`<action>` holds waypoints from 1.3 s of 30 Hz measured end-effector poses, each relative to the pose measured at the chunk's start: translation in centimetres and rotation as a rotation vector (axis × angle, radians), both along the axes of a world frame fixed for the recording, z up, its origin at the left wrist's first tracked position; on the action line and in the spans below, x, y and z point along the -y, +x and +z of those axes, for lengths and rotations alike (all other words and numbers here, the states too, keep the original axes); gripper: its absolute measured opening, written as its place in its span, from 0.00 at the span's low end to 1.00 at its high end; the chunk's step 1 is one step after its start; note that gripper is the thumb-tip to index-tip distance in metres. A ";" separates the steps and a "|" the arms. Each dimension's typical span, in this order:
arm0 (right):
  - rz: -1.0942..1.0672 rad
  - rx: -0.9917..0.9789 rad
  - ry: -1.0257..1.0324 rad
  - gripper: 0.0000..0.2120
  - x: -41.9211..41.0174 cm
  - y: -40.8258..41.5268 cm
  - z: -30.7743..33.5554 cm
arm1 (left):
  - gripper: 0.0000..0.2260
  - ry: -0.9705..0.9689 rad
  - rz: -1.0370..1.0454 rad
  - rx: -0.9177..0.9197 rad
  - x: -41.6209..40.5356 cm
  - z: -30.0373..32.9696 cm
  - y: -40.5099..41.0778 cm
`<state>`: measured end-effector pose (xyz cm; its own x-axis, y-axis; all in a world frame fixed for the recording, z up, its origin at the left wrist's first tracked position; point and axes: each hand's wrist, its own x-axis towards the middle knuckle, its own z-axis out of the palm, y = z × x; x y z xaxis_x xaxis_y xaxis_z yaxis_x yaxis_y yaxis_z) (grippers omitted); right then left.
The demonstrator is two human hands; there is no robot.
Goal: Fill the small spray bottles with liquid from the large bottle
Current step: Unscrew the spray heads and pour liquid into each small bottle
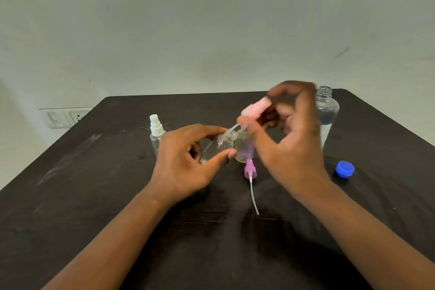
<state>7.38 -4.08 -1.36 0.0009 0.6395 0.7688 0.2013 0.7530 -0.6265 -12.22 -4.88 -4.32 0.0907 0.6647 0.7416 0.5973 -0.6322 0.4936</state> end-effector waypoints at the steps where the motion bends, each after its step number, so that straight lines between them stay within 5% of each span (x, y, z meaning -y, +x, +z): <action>1: -0.019 -0.076 0.024 0.24 0.0 0.2 0.4 | 0.14 -0.020 0.014 0.011 0.0 0.0 0.0; 8: -0.137 -0.204 0.122 0.21 -0.1 1.0 1.2 | 0.13 -0.243 0.178 0.086 -1.2 -1.0 -0.4; 19: -0.134 0.366 -0.051 0.17 0.3 -1.0 -1.7 | 0.18 -0.407 0.147 0.266 -1.7 -1.1 -0.1; 30: -0.261 0.724 -0.192 0.14 1.1 -2.6 -2.5 | 0.22 -0.290 0.219 0.193 -1.7 -0.7 -0.5; 39: -0.201 0.954 -0.343 0.13 1.4 -4.4 -2.2 | 0.03 0.194 0.529 0.211 0.3 2.5 -2.7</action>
<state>2.95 -5.47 -3.54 -0.3822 0.8801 0.2817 0.8295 0.4611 -0.3150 -14.93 -5.20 -1.77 -0.3782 0.4301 0.8197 0.7568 -0.3664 0.5414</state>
